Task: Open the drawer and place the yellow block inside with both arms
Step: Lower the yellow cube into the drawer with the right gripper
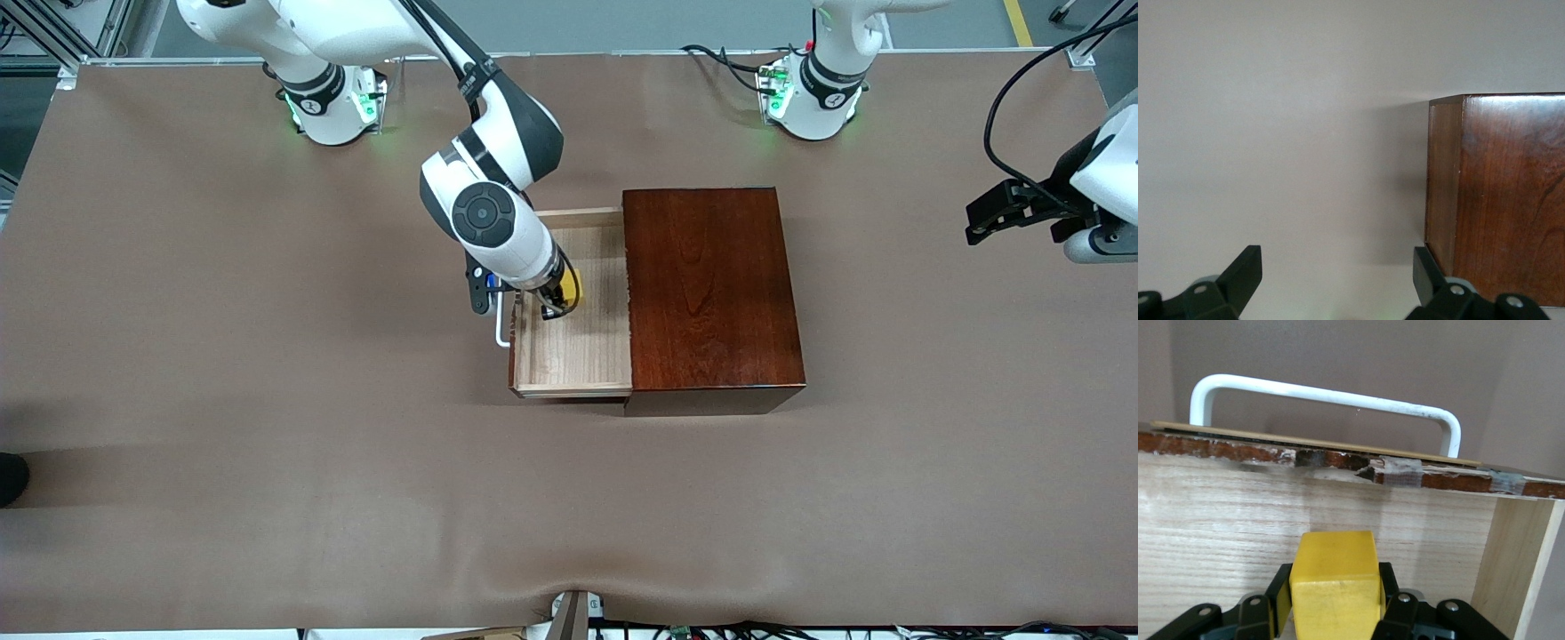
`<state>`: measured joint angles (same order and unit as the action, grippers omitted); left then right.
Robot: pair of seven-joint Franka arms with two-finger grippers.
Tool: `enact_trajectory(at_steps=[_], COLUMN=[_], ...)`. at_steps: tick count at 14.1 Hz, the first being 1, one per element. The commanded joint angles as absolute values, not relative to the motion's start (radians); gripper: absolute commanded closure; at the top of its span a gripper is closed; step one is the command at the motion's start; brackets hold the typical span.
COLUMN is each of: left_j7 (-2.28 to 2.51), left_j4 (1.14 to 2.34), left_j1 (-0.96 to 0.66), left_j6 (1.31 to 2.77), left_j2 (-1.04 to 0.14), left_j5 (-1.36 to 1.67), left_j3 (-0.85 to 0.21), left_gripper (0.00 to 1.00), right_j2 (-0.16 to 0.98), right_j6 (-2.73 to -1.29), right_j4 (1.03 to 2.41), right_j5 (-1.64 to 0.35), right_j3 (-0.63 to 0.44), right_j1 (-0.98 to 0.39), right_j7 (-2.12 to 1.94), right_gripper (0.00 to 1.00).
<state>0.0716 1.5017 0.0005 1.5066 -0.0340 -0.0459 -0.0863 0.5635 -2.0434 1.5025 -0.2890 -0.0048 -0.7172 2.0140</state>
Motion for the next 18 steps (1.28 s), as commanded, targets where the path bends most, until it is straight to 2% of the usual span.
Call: enact_trajectory(at_steps=[1,4,5,6,8,14,18], left_j7=[0.066,0.058,0.058,0.058,0.058,0.058,0.057], left_j4=[1.483,1.483,1.483,1.483,1.483,1.485,1.485], left_j1=[0.003,0.006,0.006,0.005,0.006,0.009,0.009], left_j6=[1.505,1.505,1.505,1.505,1.503,1.502,1.502], left_j2=[-0.04,-0.038,-0.038,-0.038,-0.04,-0.038,-0.038], left_j5=[-0.04,-0.037,-0.037,-0.037,-0.037,-0.037,-0.037], left_j3=[-0.092,-0.094,-0.094,-0.094,-0.095,-0.094,-0.094], left_gripper=[0.0,0.0,0.0,0.0,0.0,0.0,0.0], right_j2=[0.578,0.589,0.589,0.589,0.589,0.571,0.569], right_j6=[-2.043,-2.045,-2.045,-2.043,-2.039,-1.999,-1.797], right_j4=[1.493,1.491,1.491,1.491,1.491,1.464,1.315], right_j5=[-0.291,-0.291,-0.291,-0.291,-0.291,-0.287,-0.215], right_j3=[-0.017,-0.017,-0.017,-0.017,-0.017,-0.023,-0.031], right_j1=[-0.736,-0.735,-0.733,-0.733,-0.732,-0.727,-0.689], right_j7=[2.029,2.028,2.022,2.017,2.032,2.031,1.976], right_gripper=[1.0,0.98,0.79,0.55,0.0,0.0,0.0])
